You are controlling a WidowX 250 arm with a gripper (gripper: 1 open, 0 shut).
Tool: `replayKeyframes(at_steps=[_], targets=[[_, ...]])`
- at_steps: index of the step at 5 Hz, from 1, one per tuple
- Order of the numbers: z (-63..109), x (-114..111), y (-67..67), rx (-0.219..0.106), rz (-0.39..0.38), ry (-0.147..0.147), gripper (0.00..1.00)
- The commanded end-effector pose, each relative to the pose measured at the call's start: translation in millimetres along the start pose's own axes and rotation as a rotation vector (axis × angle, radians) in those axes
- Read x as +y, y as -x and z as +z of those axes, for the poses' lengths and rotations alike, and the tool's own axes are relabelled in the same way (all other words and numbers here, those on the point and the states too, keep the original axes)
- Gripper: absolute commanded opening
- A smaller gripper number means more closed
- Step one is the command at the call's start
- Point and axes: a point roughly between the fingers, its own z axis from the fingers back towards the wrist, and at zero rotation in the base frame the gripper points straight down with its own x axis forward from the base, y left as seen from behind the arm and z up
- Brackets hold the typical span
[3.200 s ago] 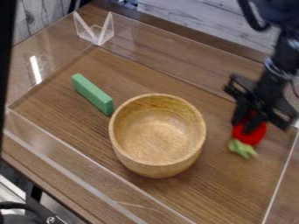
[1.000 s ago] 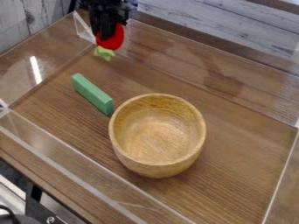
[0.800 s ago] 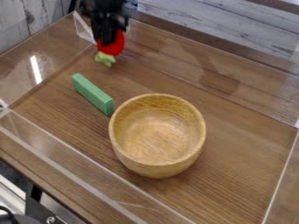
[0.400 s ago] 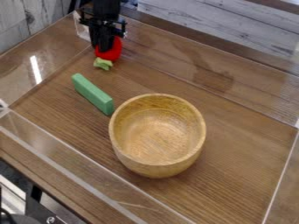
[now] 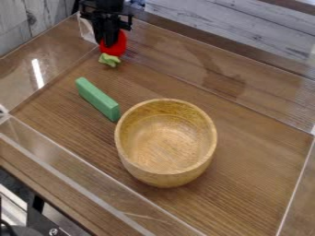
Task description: Move the red object to the left side of the table
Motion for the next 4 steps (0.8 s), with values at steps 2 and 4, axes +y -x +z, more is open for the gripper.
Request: replayKeyframes(at_steps=[2,4], targets=[[39.5,6.0,-1.3,-0.08,-0.029,0.004,0.0],[53.8,12.2,9.9,-0.105,0.015,0.048,0.0]])
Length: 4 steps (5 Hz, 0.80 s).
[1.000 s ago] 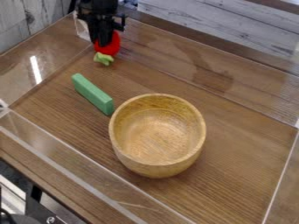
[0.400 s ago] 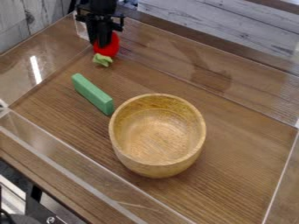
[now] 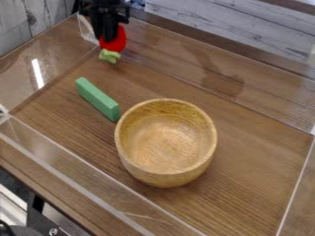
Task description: Move the red object to the left side of the table
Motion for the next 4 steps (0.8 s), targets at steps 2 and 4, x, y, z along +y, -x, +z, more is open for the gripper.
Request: replayKeyframes(at_steps=[2,4], targets=[[33.8,2.1,13.9,-0.112,0.048,0.001,0.0],[43.9,4.0,24.2,-0.129,0.048,0.034,0.0]])
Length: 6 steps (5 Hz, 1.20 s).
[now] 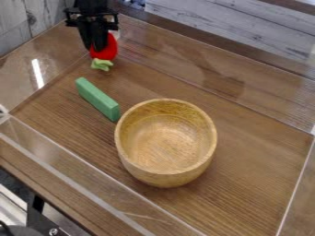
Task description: Move the red object to the left side of the table
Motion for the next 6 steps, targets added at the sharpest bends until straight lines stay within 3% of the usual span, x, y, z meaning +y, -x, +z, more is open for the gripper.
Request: replayKeyframes(at_steps=[1,3,5,6], targets=[[46.7,0.6,8.0,-0.096,-0.003,-0.024,0.0],[41.2,2.6,11.3,-0.073,0.043,-0.026,0.0],[32.8,1.1,2.7,-0.043,0.027,-0.032,0.0],[23.1,0.8,6.9,-0.023,-0.011,-0.04,0.0]])
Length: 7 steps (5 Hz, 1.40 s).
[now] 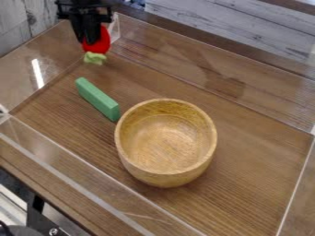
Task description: Move the red object to the left side of the table
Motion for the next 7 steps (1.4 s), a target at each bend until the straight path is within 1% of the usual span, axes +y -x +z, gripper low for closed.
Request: replayKeyframes(at_steps=[1,2,4,5,6,7], targets=[[8.0,-2.9,1.9,-0.029,-0.053,-0.028,0.0],[-0.9,-0.1,2.2,-0.021,-0.034,-0.013,0.0],[-9.9,4.3,4.1,-0.024,0.011,0.037,0.0],[-12.4,7.5,11.2,-0.026,0.03,0.066,0.0],[-14.7,8.6,17.8,-0.027,0.047,0.098,1.0],[-13.1,6.6,11.8,-0.03,0.073,0.119,0.0]])
